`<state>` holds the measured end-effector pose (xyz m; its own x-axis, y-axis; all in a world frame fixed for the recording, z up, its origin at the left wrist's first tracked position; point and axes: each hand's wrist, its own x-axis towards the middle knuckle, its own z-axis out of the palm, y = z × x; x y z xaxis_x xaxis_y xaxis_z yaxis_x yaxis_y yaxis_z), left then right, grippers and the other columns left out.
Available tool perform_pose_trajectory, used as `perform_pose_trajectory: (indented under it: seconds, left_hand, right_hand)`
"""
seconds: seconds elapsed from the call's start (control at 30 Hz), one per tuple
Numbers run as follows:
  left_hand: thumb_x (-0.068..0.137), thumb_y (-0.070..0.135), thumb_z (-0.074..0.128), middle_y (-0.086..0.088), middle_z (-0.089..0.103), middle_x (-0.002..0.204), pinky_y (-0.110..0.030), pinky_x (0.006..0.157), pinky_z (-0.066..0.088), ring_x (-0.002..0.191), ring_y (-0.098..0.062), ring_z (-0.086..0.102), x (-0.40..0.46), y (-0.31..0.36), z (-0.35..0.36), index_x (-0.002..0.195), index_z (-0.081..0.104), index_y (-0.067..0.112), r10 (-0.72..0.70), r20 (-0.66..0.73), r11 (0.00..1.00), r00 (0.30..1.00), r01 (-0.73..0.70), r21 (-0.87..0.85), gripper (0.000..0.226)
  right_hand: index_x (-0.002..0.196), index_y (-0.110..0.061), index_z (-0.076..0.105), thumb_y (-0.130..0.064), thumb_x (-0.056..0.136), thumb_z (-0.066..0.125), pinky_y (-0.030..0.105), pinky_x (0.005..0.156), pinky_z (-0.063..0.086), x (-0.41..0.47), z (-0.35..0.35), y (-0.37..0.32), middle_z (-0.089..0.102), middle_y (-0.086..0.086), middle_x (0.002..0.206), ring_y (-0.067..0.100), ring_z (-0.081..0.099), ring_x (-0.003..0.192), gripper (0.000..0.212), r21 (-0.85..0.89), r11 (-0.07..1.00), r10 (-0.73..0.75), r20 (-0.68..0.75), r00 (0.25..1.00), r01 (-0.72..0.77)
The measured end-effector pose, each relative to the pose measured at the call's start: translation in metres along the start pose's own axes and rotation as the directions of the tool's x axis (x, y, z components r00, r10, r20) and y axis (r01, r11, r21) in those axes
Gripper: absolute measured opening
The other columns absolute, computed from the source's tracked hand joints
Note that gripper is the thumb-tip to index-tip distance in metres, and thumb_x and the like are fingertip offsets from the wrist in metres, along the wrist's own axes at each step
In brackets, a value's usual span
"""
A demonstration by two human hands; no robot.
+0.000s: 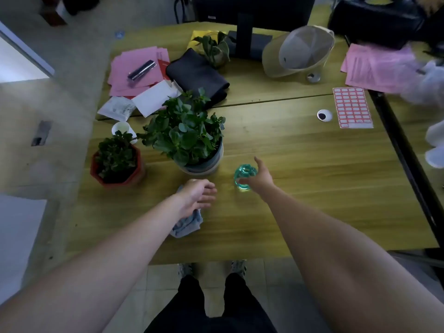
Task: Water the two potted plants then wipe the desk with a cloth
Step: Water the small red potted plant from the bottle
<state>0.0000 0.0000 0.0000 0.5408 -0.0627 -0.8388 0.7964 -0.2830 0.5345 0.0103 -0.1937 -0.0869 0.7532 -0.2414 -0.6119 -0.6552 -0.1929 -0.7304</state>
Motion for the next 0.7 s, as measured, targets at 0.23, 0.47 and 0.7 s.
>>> perform_pose_trajectory:
  seconds: [0.23, 0.47, 0.7]
  left_hand:
    - [0.106, 0.019, 0.040, -0.012, 0.062, 0.123, -0.042, 0.097, 0.047, 0.108, -0.026, 0.060, -0.008, -0.002, -0.016, 0.130, 0.054, 0.003, 0.012, -0.059, 0.995, 0.998, -0.018, -0.093, 0.032]
    - [0.105, 0.020, 0.043, -0.014, 0.064, 0.122, -0.045, 0.100, 0.048, 0.102, -0.026, 0.062, -0.005, -0.013, -0.035, 0.124, 0.057, 0.006, 0.035, -0.090, 0.991, 0.995, -0.046, -0.122, 0.028]
    - [0.106, 0.021, 0.039, -0.011, 0.066, 0.112, -0.041, 0.091, 0.050, 0.096, -0.023, 0.064, 0.001, -0.024, -0.064, 0.113, 0.059, 0.009, 0.049, -0.105, 0.980, 0.993, -0.068, -0.189, 0.024]
  right_hand:
    - [0.156, -0.026, 0.025, -0.009, 0.069, 0.088, 0.043, 0.106, 0.043, 0.007, 0.010, 0.016, 0.041, 0.006, 0.151, 0.029, 0.045, 0.134, 0.108, 0.021, 1.000, -0.016, -0.002, 1.000, 0.016]
    - [0.150, -0.026, 0.033, -0.010, 0.067, 0.089, 0.046, 0.107, 0.043, 0.017, 0.024, 0.027, 0.044, 0.006, 0.146, 0.028, 0.046, 0.131, 0.101, 0.012, 0.999, -0.036, -0.077, 0.996, 0.037]
    - [0.143, -0.023, 0.042, -0.015, 0.071, 0.087, 0.043, 0.102, 0.047, 0.006, 0.028, 0.029, 0.051, 0.005, 0.137, 0.026, 0.051, 0.124, 0.086, -0.045, 0.992, -0.120, -0.126, 0.985, 0.115]
